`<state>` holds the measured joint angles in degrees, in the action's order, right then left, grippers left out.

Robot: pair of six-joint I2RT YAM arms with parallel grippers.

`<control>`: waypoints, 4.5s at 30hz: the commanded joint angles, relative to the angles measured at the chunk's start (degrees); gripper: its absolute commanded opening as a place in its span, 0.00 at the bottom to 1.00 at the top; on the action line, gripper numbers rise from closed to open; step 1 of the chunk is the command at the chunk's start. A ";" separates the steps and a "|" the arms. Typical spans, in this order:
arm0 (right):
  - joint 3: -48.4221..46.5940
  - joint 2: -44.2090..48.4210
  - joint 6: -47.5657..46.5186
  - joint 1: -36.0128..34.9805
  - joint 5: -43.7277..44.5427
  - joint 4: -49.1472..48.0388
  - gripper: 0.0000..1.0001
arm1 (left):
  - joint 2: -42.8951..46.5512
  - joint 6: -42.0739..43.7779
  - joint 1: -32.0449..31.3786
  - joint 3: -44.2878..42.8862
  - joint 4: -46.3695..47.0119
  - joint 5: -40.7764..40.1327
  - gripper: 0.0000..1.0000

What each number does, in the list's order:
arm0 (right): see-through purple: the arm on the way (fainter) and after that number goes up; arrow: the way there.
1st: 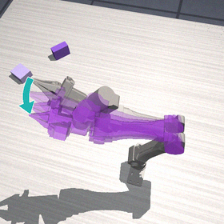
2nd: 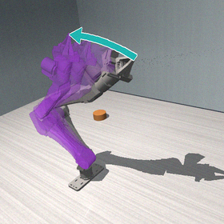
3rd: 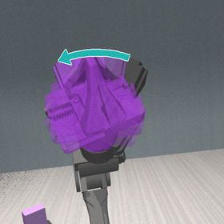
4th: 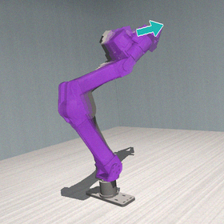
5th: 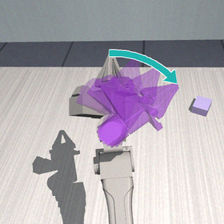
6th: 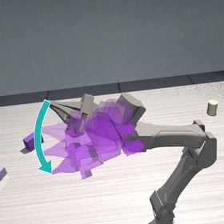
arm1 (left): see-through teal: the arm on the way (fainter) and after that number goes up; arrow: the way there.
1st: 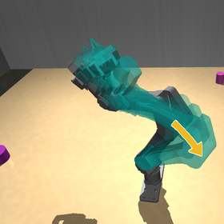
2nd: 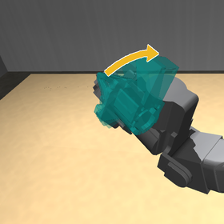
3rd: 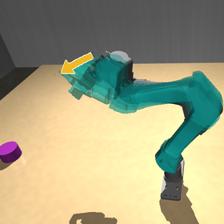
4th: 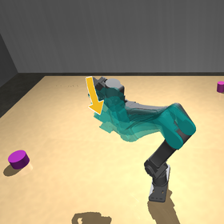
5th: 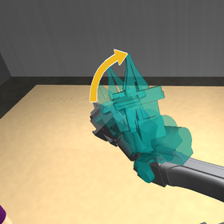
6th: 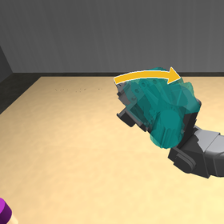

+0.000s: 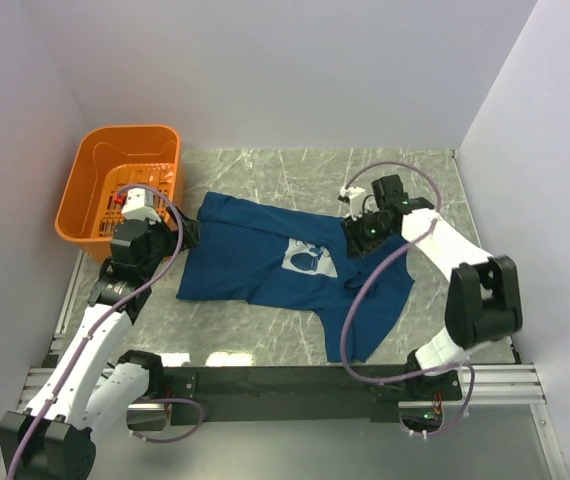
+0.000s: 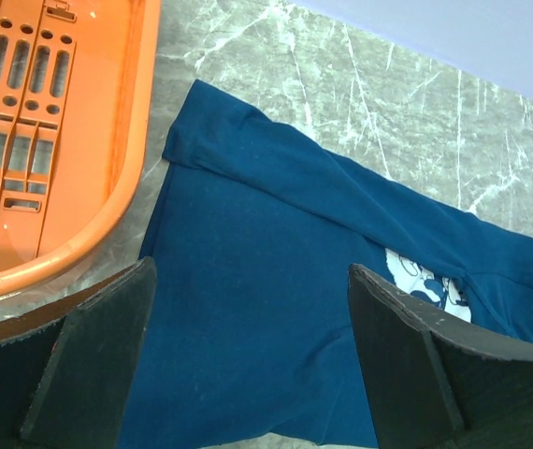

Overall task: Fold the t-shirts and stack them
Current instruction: Fold the tshirt

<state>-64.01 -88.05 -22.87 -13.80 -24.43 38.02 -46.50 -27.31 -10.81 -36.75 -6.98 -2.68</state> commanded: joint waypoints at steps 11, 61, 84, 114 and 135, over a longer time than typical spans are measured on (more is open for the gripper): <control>-2.35 -9.77 7.76 1.06 3.77 1.27 0.49 | 2.38 -0.73 0.44 1.15 0.48 -0.31 0.88; 8.20 5.44 -14.14 4.66 -9.85 13.05 0.51 | 2.03 -4.33 0.61 5.38 0.92 4.08 0.88; 4.68 9.30 -21.34 2.73 -8.98 24.04 0.32 | 2.20 -12.68 0.70 8.10 -5.66 7.16 0.86; 20.91 23.70 -45.68 -9.91 -14.07 24.31 0.48 | -6.66 -32.45 0.70 11.44 -15.08 0.57 0.68; 22.16 26.79 -50.34 -20.29 -16.62 32.03 0.49 | -14.14 -37.29 0.70 9.77 -22.64 -12.35 0.57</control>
<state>-41.50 -62.54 -70.94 -32.27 -39.48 67.13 -60.36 -64.27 -10.26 -26.06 -26.09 -11.46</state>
